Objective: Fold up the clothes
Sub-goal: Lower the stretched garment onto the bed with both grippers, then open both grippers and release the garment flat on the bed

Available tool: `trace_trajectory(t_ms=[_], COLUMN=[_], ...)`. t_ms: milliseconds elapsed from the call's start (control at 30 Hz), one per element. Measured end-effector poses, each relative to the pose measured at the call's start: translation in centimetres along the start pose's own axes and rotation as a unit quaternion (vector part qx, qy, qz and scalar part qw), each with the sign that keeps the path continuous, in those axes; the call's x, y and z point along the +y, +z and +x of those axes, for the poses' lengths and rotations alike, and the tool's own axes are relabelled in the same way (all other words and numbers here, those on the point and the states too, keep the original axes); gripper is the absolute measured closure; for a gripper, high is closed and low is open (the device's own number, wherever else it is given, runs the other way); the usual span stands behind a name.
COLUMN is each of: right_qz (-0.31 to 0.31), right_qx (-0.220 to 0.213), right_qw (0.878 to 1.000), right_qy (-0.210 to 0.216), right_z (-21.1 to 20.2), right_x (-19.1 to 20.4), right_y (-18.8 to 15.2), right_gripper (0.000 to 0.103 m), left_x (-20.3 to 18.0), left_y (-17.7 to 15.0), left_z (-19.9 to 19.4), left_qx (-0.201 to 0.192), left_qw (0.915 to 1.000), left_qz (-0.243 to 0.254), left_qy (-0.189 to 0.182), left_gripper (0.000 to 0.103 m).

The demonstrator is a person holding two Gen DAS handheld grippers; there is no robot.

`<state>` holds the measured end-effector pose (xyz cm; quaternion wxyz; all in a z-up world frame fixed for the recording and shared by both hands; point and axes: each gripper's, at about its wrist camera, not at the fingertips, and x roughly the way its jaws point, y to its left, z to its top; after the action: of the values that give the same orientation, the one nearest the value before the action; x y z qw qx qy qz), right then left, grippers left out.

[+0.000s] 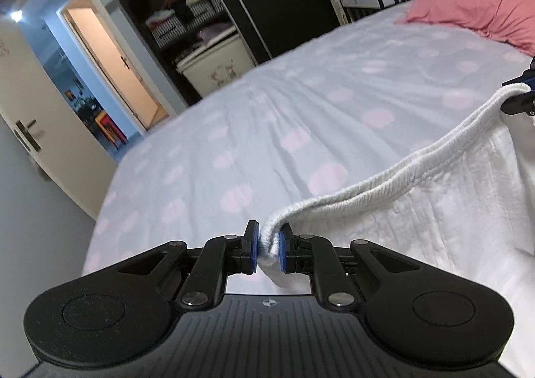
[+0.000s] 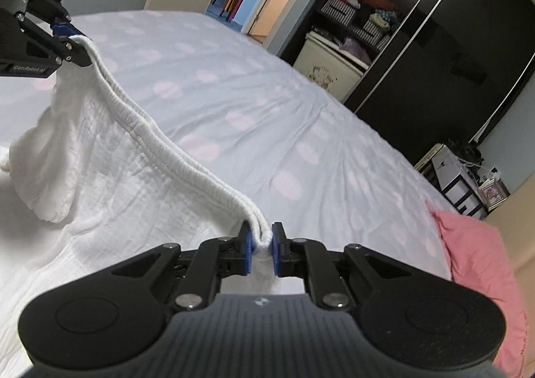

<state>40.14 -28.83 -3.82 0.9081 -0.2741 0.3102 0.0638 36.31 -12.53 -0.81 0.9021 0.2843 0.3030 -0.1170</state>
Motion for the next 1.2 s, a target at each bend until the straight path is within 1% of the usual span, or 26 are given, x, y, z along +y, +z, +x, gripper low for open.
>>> trace_trajectory(t_ms=[33, 67, 100, 133, 167, 200, 267, 333, 367, 433, 500, 533, 567, 600, 700, 733, 800, 867, 900, 1000, 1100, 1200], right_qz=[0.004, 0.010, 0.022, 0.034, 0.047, 0.057, 0.065, 0.071, 0.075, 0.082, 0.084, 0.083, 0.081, 0.077, 0.068, 0.070, 0.080, 0.095, 0.105, 0.122, 0.138, 0.167], right_qx=[0.002, 0.003, 0.002, 0.000, -0.003, -0.006, -0.016, -0.017, -0.017, -0.017, -0.014, -0.012, -0.010, -0.010, -0.010, -0.013, -0.016, -0.015, -0.009, 0.014, 0.042, 0.069], right_qw=[1.000, 1.000, 0.999, 0.998, 0.997, 0.996, 0.995, 0.994, 0.994, 0.995, 0.995, 0.996, 0.996, 0.997, 0.998, 0.997, 0.996, 0.994, 0.992, 0.988, 0.985, 0.979], right_qy=[-0.010, -0.022, -0.038, -0.052, -0.066, -0.074, -0.076, -0.077, -0.075, -0.061, -0.048, -0.038, -0.028, -0.019, 0.003, 0.014, 0.034, 0.053, 0.064, 0.090, 0.095, 0.095], right_z=[0.4, 0.1, -0.6, -0.4, -0.2, -0.2, -0.5, -0.9, -1.3, -2.4, -4.6, -5.5, -6.3, -6.9, -8.8, -9.9, -12.1, -14.3, -15.4, -18.2, -20.9, -23.4], right_x=[0.3, 0.5, 0.7, 0.7, 0.6, 0.6, 0.4, 0.2, -0.1, -0.5, -0.7, -0.7, -0.7, -0.5, 0.0, 0.3, 0.6, 0.8, 1.0, 1.5, 2.1, 2.5], right_y=[0.0, -0.2, -0.3, 0.0, 0.3, 0.6, 1.0, 1.0, 1.0, 0.3, -0.9, -1.6, -2.5, -3.5, -5.7, -6.4, -7.9, -9.5, -10.4, -13.5, -16.7, -19.2], right_gripper=[0.090, 0.088, 0.083, 0.066, 0.047, 0.042, 0.042, 0.043, 0.043, 0.044, 0.044, 0.044, 0.044, 0.044, 0.044, 0.044, 0.044, 0.044, 0.044, 0.044, 0.044, 0.044], left_x=[0.0, 0.1, 0.2, 0.4, 0.6, 0.9, 1.1, 1.3, 1.2, 1.2, 1.7, 2.4, 3.2, 4.4, 7.9, 8.7, 10.0, 10.2, 10.2, 9.7, 9.3, 8.8], left_y=[-0.2, -0.1, -0.1, -0.1, 0.0, 0.0, -0.1, -0.6, -1.0, -2.1, -3.0, -3.3, -3.5, -3.4, -2.7, -2.6, -2.7, -3.5, -4.3, -7.7, -11.2, -14.4], left_z=[0.5, 0.9, 1.4, 1.9, 2.1, 2.3, 2.3, 1.8, 1.6, 1.4, 1.5, 1.5, 1.4, 1.1, -0.2, -0.9, -2.4, -3.9, -4.8, -8.6, -12.7, -17.0], left_qx=[0.003, 0.007, 0.013, 0.015, 0.014, 0.011, 0.001, -0.008, -0.010, -0.006, 0.008, 0.013, 0.017, 0.016, 0.002, -0.005, -0.018, -0.020, -0.019, -0.014, -0.010, -0.005], left_qw=[1.0000, 1.0000, 0.9999, 0.9997, 0.9995, 0.9992, 0.9988, 0.9989, 0.9991, 0.9996, 0.9998, 0.9996, 0.9992, 0.9982, 0.9903, 0.9877, 0.9828, 0.9833, 0.9842, 0.9846, 0.9830, 0.9789], left_qz=[0.000, -0.002, -0.007, -0.014, -0.024, -0.035, -0.048, -0.047, -0.042, -0.026, -0.015, -0.021, -0.032, -0.055, -0.138, -0.156, -0.183, -0.181, -0.176, -0.170, -0.166, -0.175], left_qy=[0.000, 0.003, 0.007, 0.010, 0.013, 0.016, 0.009, -0.001, -0.002, 0.000, 0.005, 0.010, 0.015, 0.015, 0.012, 0.013, 0.015, 0.008, 0.003, -0.037, -0.076, -0.105], left_gripper=[0.086, 0.069, 0.058, 0.046, 0.046, 0.046, 0.043, 0.038, 0.038, 0.038, 0.038, 0.038, 0.038, 0.038, 0.038, 0.038, 0.038, 0.038, 0.038, 0.038, 0.038, 0.038])
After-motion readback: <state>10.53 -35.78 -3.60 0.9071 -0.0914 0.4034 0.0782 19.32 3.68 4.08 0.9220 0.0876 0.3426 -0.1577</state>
